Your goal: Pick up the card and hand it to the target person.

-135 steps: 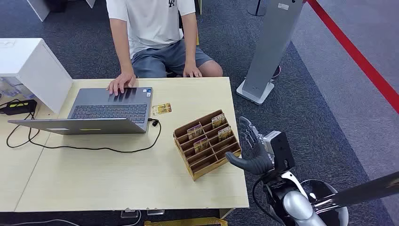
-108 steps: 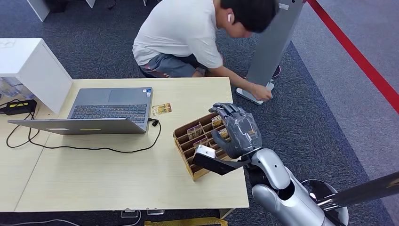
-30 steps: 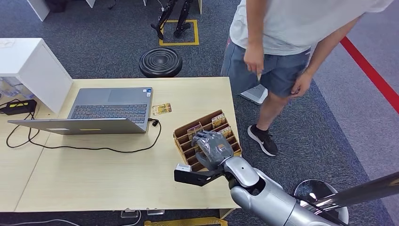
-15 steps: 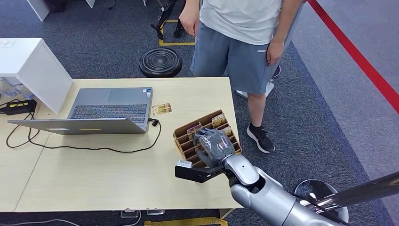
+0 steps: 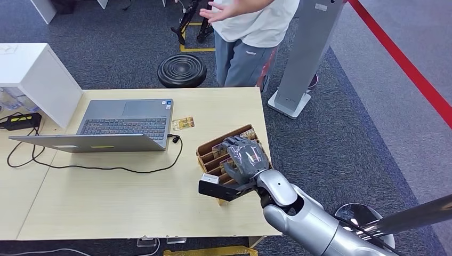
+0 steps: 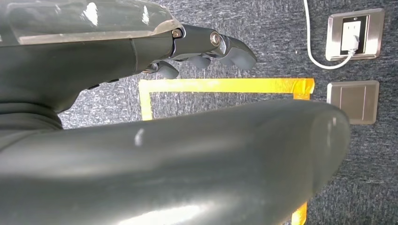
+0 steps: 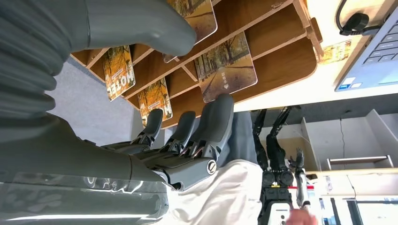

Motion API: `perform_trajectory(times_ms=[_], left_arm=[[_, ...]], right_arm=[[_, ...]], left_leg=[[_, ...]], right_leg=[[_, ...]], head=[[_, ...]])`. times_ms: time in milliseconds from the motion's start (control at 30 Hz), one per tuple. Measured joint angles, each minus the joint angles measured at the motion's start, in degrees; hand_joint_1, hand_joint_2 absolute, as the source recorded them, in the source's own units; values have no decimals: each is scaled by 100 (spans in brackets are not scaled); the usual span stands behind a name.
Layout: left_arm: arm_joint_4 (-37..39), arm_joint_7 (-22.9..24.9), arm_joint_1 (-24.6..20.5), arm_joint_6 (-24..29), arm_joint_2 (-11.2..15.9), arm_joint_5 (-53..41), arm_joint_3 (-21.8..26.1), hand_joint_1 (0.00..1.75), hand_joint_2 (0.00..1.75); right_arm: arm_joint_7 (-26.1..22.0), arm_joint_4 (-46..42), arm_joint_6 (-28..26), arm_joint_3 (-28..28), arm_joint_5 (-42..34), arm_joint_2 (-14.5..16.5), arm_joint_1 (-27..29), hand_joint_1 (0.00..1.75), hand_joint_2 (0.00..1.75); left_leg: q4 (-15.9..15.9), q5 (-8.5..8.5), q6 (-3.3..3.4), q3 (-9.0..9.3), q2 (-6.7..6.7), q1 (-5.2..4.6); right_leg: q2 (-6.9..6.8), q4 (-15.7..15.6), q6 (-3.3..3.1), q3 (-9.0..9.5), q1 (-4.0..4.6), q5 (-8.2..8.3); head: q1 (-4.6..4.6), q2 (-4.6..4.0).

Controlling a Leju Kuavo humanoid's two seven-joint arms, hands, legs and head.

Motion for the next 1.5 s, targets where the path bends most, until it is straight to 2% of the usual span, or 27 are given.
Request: perform_trajectory(times_ms=[967,1133,1267,1500], left_arm=[[0,37,-1,0,0,13,0,0,0],[0,32,-1,0,0,8,0,0,0],[0,22,-1,-2,0,-4,-1,0,0],[0,19,-1,-2,0,-4,-1,0,0]], right_arm=[[-276,652,-127,35,-273,146,-10,104,175],[-258,674,-140,34,-241,146,-20,104,175],[-201,675,-137,32,-200,144,-20,85,175],[-167,660,-121,27,-155,143,-20,91,175]], left_leg=[[0,0,0,0,0,0],[0,0,0,0,0,0],[0,0,0,0,0,0],[0,0,0,0,0,0]], right_leg=[[0,0,0,0,0,0],[0,0,0,1,0,0],[0,0,0,0,0,0],[0,0,0,0,0,0]], head=[[-1,0],[-1,0],[1,0],[-2,0]])
